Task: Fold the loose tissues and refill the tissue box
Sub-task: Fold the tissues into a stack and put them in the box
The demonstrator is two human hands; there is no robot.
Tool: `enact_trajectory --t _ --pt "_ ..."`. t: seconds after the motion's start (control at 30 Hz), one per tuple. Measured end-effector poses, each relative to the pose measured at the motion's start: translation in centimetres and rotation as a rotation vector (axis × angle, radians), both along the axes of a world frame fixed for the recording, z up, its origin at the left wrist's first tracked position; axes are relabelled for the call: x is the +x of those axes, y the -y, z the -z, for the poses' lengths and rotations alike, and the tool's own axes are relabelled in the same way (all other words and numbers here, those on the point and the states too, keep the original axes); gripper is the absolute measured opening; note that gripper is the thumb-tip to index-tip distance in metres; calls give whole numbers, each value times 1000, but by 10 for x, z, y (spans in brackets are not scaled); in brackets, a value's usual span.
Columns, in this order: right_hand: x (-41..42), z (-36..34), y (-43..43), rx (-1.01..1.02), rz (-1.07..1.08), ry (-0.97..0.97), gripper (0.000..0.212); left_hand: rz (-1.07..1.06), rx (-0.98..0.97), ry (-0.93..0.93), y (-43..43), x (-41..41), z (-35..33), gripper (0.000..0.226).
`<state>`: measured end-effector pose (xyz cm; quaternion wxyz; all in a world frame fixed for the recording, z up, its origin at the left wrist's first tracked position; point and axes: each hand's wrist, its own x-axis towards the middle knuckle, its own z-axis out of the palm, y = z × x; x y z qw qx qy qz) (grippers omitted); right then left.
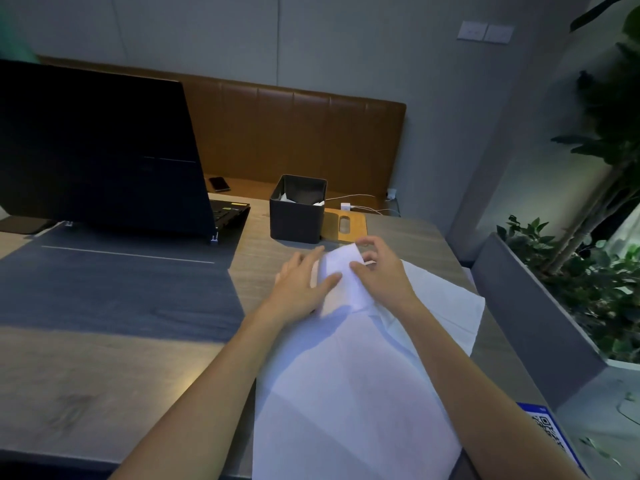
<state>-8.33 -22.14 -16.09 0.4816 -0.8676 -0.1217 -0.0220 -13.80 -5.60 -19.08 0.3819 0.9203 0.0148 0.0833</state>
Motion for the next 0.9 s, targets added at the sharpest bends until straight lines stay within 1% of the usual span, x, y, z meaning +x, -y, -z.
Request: enact_trajectory --t 0.03,0.07,0.1,0.17,0.23,0.33,0.43,0.57,0.63,0.73,0.77,0.83,0.87,0.9 --pt "1 -2 3 78 -61 -15 41 -28 -205 23 -1 1 -4 69" --pt "0 -4 6 146 -130 -38 41 -52 -372 51 -1 2 -7 67" --pt "-1 -5 9 196 -187 -57 42 -61 -480 66 -2 1 -9 61" --pt "-1 -2 14 268 -234 -89 42 -29 -604 49 -4 -1 -13 39" --pt "1 1 16 285 -221 -115 39 -26 -719 12 -5 -2 -12 22" --pt "4 4 21 288 -184 -137 35 -90 -860 -35 -7 -2 -12 17" --pt "3 6 28 328 -211 -175 30 -84 -924 -37 -6 0 -12 17" --pt "1 5 27 250 -198 -172 16 -154 -927 -38 -1 -2 -15 14" --pt "4 3 31 292 -162 -154 11 -215 -924 -66 -1 -3 -17 10" --pt "7 1 43 362 -136 -143 10 -290 -907 -64 -3 -1 -17 8" --pt "7 2 46 373 -136 -147 11 -279 -918 -45 -3 0 -16 11" --pt "7 3 48 376 -152 -165 12 -167 -985 -46 0 0 -16 27" --pt "5 3 47 356 -170 -171 12 -95 -985 -74 3 -2 -16 33" --pt "3 2 45 326 -193 -171 12 -40 -944 -93 5 -4 -16 34"
